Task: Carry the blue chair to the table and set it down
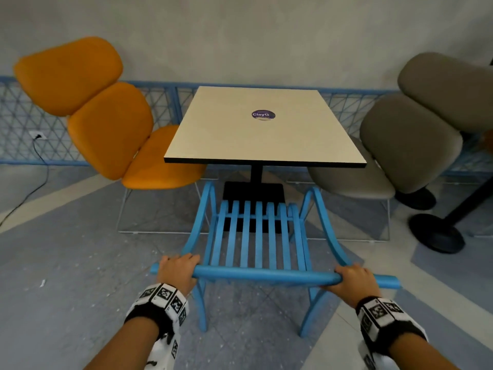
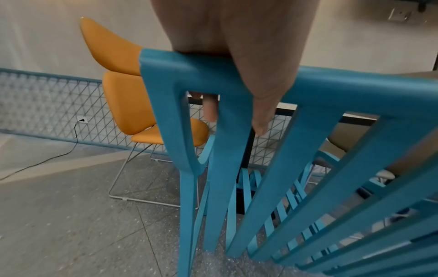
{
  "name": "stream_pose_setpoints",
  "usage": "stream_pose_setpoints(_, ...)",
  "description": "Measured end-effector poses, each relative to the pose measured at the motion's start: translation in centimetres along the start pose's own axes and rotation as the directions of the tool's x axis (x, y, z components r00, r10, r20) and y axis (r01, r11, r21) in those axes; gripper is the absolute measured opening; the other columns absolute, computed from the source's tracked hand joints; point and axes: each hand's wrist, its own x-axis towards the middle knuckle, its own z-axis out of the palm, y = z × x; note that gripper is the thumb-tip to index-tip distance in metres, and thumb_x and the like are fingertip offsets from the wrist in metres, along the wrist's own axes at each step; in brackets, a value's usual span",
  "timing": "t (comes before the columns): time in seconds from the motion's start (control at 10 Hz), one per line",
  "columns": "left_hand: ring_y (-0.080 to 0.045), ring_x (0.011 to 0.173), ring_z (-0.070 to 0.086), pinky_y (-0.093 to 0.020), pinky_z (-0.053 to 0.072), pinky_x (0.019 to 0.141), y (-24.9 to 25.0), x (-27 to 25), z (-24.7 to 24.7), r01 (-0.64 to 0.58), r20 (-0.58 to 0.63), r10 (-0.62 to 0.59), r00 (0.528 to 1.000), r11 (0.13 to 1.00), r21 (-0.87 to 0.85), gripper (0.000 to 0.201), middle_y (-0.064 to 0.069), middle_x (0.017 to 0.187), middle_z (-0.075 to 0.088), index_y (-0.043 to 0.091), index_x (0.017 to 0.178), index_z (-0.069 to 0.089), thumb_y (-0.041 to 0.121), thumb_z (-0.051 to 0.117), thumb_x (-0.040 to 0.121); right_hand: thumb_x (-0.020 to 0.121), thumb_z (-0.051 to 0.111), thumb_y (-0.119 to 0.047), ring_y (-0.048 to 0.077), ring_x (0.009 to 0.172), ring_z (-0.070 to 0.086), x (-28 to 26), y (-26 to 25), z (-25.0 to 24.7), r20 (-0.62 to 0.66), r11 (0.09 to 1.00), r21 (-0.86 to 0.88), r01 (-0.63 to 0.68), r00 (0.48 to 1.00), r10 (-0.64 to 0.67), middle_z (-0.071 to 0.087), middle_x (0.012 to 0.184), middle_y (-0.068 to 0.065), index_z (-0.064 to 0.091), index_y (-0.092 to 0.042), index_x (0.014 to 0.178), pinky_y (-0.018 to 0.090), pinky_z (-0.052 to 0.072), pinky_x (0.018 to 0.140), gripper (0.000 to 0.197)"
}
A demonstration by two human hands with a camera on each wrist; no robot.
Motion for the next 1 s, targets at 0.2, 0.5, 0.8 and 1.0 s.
stream_pose_setpoints(0.2,-0.022,0.041,0.063,-0.033,0.051,0.045,0.0,-1.1,0.2,-0.078,0.009,0.078,0.997,0.997,-0.006,0.041,0.0,0.048,0.065,0.021,0.053,0.056,0.019,0.089,0.029,0.077,0.056,-0.058,0.021,0.098,0.053,-0.1,0.8,0.2,0.066,0.999,-0.048,0.007,0.998,-0.004,0.052,0.075,-0.006,0.036,-0.036,0.057,0.034,0.038,0.089,0.036)
stream_pose_setpoints(0.5,-0.013,0.032,0.057,-0.019,0.038,0.038,2.1,-2.2,1.0,-0.092,-0.026,0.092,0.995,0.996,0.005,0.049,0.006,0.039,0.058,0.025,0.047,0.05,0.027,0.088,0.016,0.069,0.07,-0.049,0.028,0.088,0.058,-0.3,3.3,0.8,-0.039,1.0,-0.006,0.003,0.999,-0.003,0.069,0.077,0.008,0.07,-0.021,0.08,0.037,0.042,0.08,0.029)
stream_pose_setpoints(0.8,-0.022,0.066,0.069,-0.039,0.049,0.069,2.0,-1.9,-0.6,0.0,0.0,0.0,1.0,0.997,-0.078,0.026,0.0,0.069,0.071,0.02,0.067,0.061,0.017,0.083,0.054,0.069,0.071,-0.046,0.028,0.089,0.052,-0.1,2.2,0.9,-0.109,0.999,0.027,0.025,0.994,-0.022,0.046,0.06,-0.005,0.046,-0.027,0.06,0.033,0.021,0.069,0.032)
stream_pose_setpoints(1.0,-0.011,0.063,0.069,-0.029,0.056,0.061,1.9,-3.0,-0.8,-0.132,-0.108,0.138,0.985,0.989,0.058,0.05,0.012,0.071,0.072,0.029,0.071,0.064,0.036,0.091,0.03,0.073,0.066,-0.048,0.024,0.101,0.051,-0.9,1.6,-0.4,-0.015,0.999,0.049,0.025,1.0,-0.025,0.052,0.079,-0.007,0.049,-0.035,0.073,0.034,0.031,0.077,0.022)
